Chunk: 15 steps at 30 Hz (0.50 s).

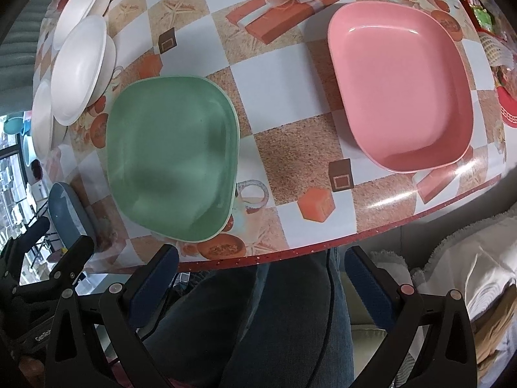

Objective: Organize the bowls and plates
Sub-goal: 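Move both tools toward the green square plate's rim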

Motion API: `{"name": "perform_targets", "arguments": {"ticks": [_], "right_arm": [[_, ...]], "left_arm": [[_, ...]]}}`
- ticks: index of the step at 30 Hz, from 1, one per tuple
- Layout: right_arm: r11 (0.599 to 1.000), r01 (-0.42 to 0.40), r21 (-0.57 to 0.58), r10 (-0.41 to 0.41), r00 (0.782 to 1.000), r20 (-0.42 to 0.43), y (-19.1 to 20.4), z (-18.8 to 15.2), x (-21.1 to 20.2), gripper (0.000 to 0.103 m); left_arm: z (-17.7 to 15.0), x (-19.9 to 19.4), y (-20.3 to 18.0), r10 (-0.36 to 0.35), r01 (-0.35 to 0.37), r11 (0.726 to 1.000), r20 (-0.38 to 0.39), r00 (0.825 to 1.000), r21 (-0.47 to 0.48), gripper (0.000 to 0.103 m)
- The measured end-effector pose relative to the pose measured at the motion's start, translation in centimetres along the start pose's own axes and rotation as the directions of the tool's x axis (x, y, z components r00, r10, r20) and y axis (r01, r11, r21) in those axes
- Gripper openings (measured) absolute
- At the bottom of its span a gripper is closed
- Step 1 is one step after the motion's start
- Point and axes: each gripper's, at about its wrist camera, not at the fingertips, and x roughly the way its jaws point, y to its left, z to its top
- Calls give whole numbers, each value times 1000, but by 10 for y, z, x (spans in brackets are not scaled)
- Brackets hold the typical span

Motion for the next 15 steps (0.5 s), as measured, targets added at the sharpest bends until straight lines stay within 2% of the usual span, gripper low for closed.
{"name": "perform_targets", "arguments": {"ticks": [15], "right_arm": [[1000, 1, 9, -1, 1000, -14, -5, 12, 7, 103]], "left_arm": [[11, 11, -1, -2, 1, 1000, -19, 1000, -3, 103]]}}
